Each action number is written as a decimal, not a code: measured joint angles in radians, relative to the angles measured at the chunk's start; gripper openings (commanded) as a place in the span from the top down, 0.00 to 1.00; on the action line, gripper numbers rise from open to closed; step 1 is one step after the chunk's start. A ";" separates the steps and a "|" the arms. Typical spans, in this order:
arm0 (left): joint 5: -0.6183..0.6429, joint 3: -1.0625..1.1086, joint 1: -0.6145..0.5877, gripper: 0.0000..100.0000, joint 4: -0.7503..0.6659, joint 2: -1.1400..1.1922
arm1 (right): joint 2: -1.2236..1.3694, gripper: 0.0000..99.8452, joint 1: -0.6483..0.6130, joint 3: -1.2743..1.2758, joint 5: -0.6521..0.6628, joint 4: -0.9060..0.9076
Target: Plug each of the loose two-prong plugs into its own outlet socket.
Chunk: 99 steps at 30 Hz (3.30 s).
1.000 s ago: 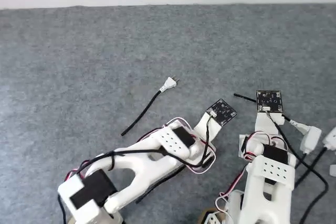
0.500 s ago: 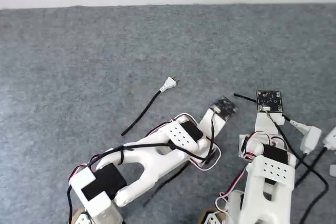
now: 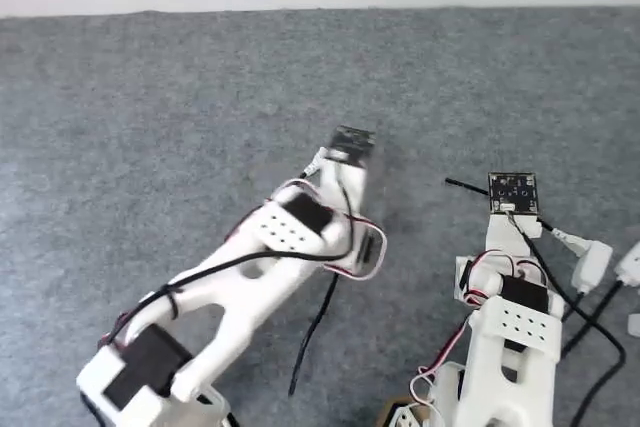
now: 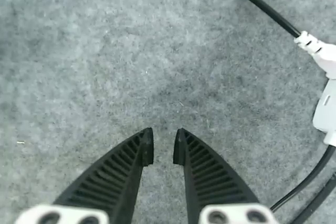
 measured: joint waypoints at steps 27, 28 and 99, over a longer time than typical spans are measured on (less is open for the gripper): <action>0.195 -0.061 -0.184 0.99 -0.110 0.244 | 0.000 0.92 0.000 0.000 0.000 0.000; 0.196 -0.061 -0.184 0.99 -0.110 0.244 | 0.000 0.92 0.000 0.000 0.000 0.000; -0.052 -0.064 -0.233 0.61 0.044 0.061 | 0.000 0.92 0.000 0.000 0.000 0.000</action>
